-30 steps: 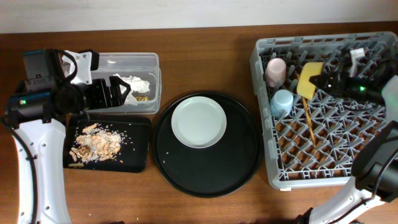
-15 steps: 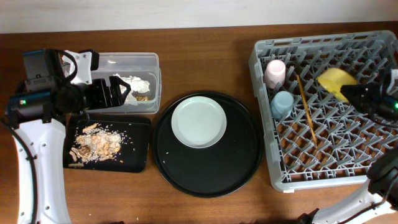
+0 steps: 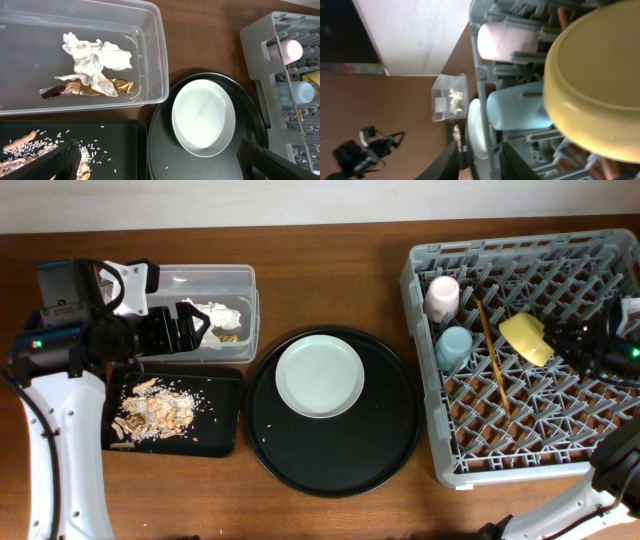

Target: Sort waste into correct bins and load items into the dishwasher rack

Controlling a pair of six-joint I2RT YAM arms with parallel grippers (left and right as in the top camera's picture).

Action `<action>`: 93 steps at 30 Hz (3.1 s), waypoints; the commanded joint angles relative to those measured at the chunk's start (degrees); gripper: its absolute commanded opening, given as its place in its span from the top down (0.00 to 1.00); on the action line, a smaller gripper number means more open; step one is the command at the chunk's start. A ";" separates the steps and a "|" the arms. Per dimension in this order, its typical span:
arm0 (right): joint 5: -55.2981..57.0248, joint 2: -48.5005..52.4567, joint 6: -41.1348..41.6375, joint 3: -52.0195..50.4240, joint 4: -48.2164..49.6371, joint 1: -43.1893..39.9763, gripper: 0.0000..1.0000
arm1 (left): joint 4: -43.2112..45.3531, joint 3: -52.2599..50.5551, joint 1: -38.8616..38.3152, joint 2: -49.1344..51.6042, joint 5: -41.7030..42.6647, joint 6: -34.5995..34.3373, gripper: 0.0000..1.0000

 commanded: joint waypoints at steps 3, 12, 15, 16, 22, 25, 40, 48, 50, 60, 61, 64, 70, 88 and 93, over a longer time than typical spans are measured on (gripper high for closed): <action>8.83 -0.09 9.66 0.98 6.93 1.73 0.69 | 0.09 0.87 0.28 -0.63 0.00 0.48 0.01; 38.77 -1.55 20.31 17.70 7.26 15.50 0.67 | 0.09 0.87 0.28 -0.61 0.00 0.50 0.01; 49.81 -1.55 20.26 20.04 8.68 19.30 0.84 | 0.09 0.87 0.28 -0.61 0.00 0.50 0.01; 53.05 -1.53 20.26 20.04 9.09 20.06 0.95 | 0.09 0.87 0.28 -0.61 0.00 0.48 0.01; 58.93 1.25 22.03 18.69 11.50 22.03 0.96 | 0.09 0.87 0.28 -0.63 0.00 0.48 0.01; 58.97 2.67 22.82 18.64 10.38 21.92 0.96 | 0.09 0.87 0.28 -0.61 0.00 0.50 0.01; 55.17 2.69 22.82 14.69 -0.79 22.03 0.91 | 0.09 0.87 0.28 -0.61 0.00 0.50 0.01; 51.84 -1.36 21.55 26.91 -11.23 24.30 0.74 | 0.09 0.87 0.28 -0.61 0.00 0.48 0.01; 49.18 -2.67 18.03 27.93 -14.40 26.97 0.70 | 0.09 0.87 0.28 -0.61 0.00 0.48 0.01; 55.30 -2.58 16.59 22.91 -17.97 46.16 0.57 | 0.09 0.87 0.28 -0.61 0.00 0.50 0.01; 56.87 -2.58 17.68 22.10 -17.77 47.34 0.57 | 0.09 0.87 0.28 -0.63 0.00 0.48 0.01; 60.81 -2.58 21.38 20.20 -17.55 50.21 0.57 | 0.09 0.87 0.28 -0.63 0.00 0.48 0.01; 63.71 -2.58 25.38 13.79 -14.73 51.95 0.64 | 0.09 0.87 0.28 -0.61 0.00 0.50 0.01; 62.86 -2.58 25.38 -0.04 -3.80 52.78 0.91 | 0.09 0.87 0.28 -0.61 0.00 0.50 0.01; 62.86 -2.60 25.38 -0.04 -3.82 52.81 0.94 | 0.09 0.87 0.28 -0.61 0.00 0.48 0.01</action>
